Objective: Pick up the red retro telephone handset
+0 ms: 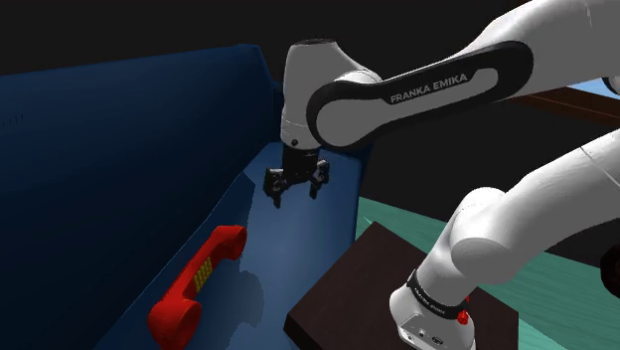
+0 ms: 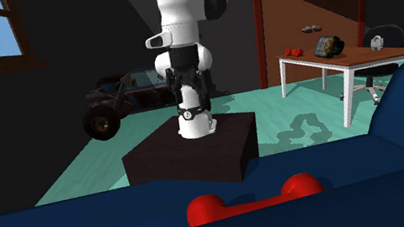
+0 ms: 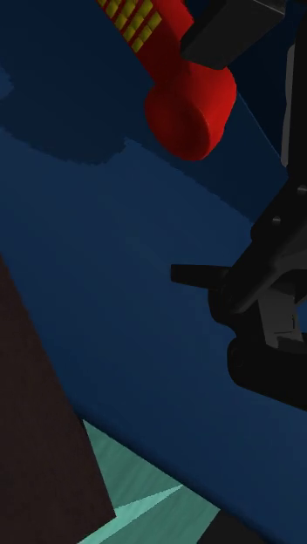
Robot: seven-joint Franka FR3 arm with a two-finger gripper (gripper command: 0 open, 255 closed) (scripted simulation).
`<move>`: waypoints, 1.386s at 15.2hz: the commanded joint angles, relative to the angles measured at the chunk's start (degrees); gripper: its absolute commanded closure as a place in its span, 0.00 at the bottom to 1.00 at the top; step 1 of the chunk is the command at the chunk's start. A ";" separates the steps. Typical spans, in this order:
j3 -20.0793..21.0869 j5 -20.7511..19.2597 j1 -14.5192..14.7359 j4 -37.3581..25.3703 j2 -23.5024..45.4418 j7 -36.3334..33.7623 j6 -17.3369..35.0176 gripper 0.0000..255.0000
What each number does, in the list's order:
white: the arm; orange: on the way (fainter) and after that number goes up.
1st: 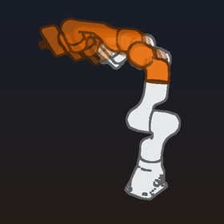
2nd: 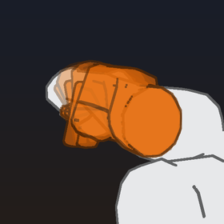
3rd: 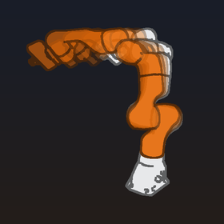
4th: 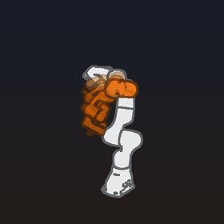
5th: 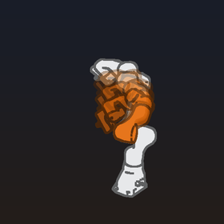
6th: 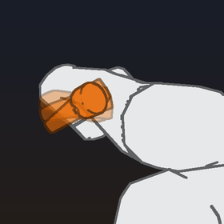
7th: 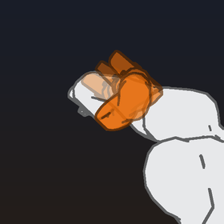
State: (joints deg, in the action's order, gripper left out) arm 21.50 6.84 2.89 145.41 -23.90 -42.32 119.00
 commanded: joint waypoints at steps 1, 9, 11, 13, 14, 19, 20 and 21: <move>2.69 -0.24 -0.26 -1.29 4.02 -5.18 2.72 0.00; 9.79 -10.06 -1.89 -10.55 24.50 -27.18 11.50 0.00; 9.92 -13.95 -1.16 -13.82 30.06 -33.07 12.60 0.00; 9.26 -17.68 0.26 -17.44 35.52 -38.58 13.23 0.00; 8.71 -19.37 1.16 -19.38 38.17 -41.12 13.40 0.00; 4.85 -25.40 6.54 -30.24 50.64 -51.29 13.11 0.00; 4.02 -26.15 7.64 -32.65 53.02 -52.86 12.87 0.00; 3.22 -26.78 8.71 -35.13 55.38 -54.30 12.58 0.00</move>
State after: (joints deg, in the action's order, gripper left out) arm 25.58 -19.10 10.44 112.97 28.88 -94.90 131.89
